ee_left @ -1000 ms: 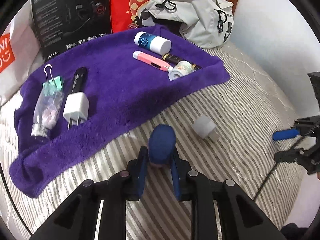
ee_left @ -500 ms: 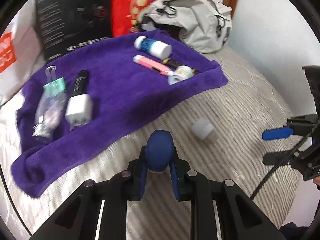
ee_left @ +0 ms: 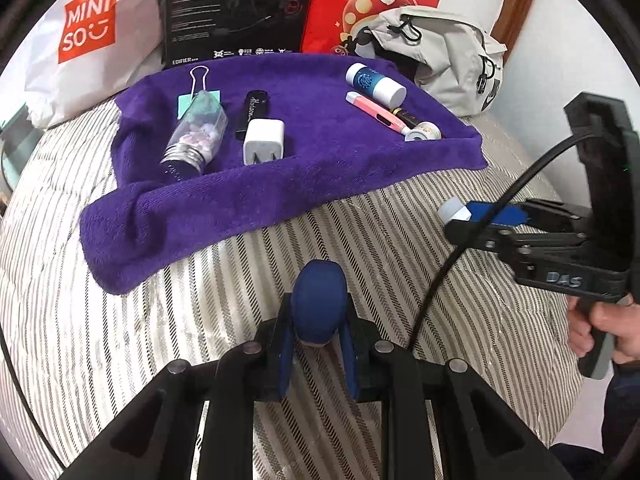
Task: Organize rigid objects
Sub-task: 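Grasp the blue-capped pink container with the left tool while the right tool grasps the white USB lamp, then set the USB lamp on the towel with the right tool while the left tool carries the container over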
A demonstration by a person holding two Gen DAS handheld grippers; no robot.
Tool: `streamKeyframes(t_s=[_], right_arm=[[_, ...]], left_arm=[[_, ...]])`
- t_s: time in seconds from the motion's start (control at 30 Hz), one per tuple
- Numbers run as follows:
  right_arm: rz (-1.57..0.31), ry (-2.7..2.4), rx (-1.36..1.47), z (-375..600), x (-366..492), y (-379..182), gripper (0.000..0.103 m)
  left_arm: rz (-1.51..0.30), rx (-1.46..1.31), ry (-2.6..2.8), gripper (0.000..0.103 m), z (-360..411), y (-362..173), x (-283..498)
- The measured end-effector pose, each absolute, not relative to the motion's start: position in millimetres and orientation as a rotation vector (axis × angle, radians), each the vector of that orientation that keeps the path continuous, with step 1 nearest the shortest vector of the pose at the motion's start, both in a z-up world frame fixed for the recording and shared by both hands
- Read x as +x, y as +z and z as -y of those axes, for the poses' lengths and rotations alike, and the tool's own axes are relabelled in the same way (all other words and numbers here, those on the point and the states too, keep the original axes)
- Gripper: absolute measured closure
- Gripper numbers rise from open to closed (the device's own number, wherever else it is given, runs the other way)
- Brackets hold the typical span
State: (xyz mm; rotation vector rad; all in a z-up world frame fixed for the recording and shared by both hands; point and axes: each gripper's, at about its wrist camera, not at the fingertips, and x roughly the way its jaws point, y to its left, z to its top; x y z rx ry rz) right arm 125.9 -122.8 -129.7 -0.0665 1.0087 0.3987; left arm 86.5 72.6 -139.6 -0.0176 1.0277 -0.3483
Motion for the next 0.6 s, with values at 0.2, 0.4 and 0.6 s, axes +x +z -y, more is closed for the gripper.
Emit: streamKeyframes(t_s=[0.2,0.4,0.6], right_arm=[[-0.957,0.334,-0.177,105,124,-133,0.062],[-0.962,0.341,-0.191,108,123,-131,0.079],[-0.965,0.325,-0.204,107,121,-131,0.079]], left_arm=[[-1.028,-0.034,-0.349,0.083,-79,-139,85],[-1.027,-0.039,-0.345,0.083,-82,-138,83],[-1.023,-0.057,-0.332,0.083,-88,-139,80]])
